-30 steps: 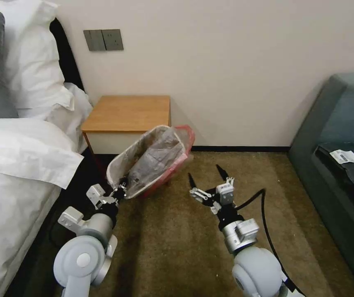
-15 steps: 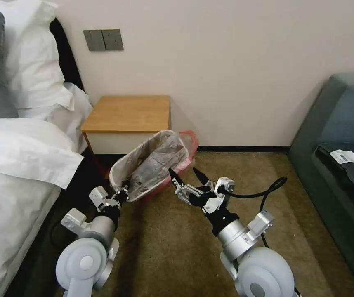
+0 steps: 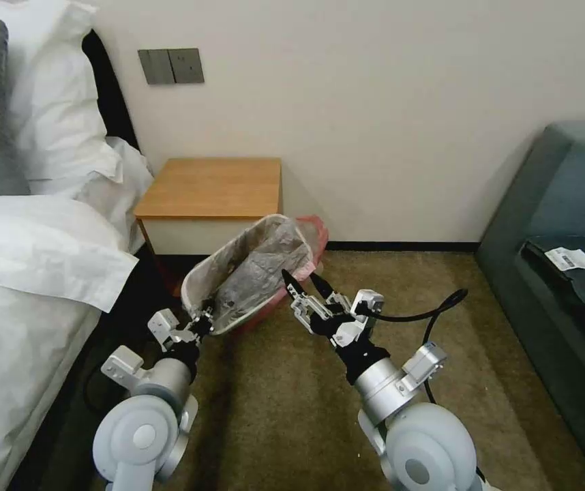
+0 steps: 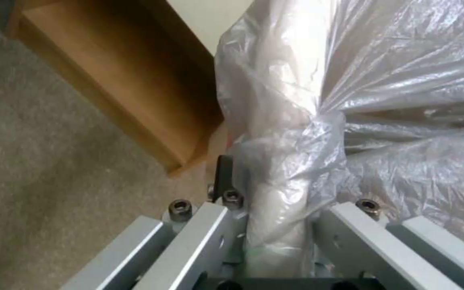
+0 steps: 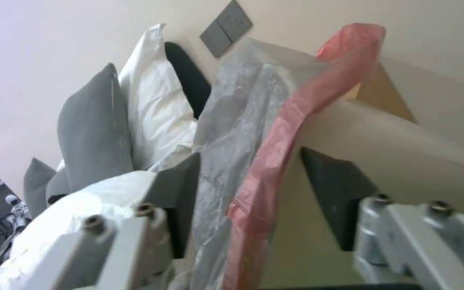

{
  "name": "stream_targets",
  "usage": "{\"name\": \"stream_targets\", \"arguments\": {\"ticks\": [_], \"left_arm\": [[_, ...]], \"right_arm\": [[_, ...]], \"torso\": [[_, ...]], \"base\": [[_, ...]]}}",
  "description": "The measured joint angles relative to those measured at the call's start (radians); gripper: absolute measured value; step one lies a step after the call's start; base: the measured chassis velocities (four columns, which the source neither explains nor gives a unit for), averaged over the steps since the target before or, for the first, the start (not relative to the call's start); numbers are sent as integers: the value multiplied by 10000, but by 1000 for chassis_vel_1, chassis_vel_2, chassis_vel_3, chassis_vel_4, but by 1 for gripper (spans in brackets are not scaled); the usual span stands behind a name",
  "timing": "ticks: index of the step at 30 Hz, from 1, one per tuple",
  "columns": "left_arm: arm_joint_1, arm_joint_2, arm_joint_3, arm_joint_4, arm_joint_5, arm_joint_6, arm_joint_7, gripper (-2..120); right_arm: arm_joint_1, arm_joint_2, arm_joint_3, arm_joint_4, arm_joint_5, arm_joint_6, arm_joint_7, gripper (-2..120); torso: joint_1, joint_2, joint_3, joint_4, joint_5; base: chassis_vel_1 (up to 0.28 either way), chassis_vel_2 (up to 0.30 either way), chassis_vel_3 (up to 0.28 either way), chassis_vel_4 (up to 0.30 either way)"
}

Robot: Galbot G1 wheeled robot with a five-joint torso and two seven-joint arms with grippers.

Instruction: Pick up the garbage bag from the table and place it over the trash can.

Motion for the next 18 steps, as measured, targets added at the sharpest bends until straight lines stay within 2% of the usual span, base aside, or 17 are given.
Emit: {"name": "stream_targets", "arguments": {"ticks": [13,18], "left_arm": [[-37,41,4,-32,-5,-2,-11,3],[-60,44,-14,-31,2,-3,-38,3]], "right_arm": [[109,-65,33,-151,-273,126,-100,3],[126,-59,29,-196,-386,186,-177,0]], "torso": [[0,0,0,0,0],[0,0,0,0,1]], "base": [[0,0,0,0],[0,0,0,0]]}}
